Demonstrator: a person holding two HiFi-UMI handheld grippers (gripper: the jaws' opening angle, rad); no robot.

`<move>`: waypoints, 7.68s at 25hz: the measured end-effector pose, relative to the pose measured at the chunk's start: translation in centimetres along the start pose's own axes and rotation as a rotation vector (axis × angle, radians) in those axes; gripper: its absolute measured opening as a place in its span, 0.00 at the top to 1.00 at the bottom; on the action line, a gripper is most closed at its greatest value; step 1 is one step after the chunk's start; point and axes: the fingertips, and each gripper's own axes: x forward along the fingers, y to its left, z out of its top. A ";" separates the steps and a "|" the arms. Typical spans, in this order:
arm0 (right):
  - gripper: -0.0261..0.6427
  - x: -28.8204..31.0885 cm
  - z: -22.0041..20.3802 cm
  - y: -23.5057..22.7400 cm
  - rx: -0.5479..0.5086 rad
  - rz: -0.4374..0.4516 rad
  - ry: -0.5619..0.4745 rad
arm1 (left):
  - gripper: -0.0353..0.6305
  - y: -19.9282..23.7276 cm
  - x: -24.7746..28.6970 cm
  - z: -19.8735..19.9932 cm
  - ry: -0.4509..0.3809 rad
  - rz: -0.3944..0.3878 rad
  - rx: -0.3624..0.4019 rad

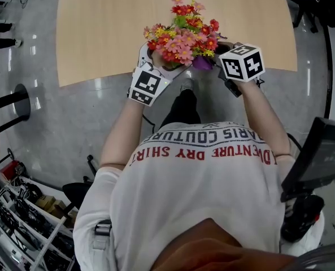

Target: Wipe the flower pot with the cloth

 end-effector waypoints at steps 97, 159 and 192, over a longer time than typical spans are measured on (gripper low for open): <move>0.88 -3.3 -1.2 -0.7 0.211 0.019 -0.154 | 0.27 -1.1 -0.9 -2.2 0.047 0.187 -0.144; 0.88 -5.2 1.3 3.0 0.184 0.156 -0.268 | 0.32 -0.9 -2.0 -1.2 0.145 0.204 -0.113; 0.88 -11.5 -5.1 0.6 0.182 -0.035 -0.251 | 0.25 -2.6 -3.0 -1.3 0.010 0.458 -0.315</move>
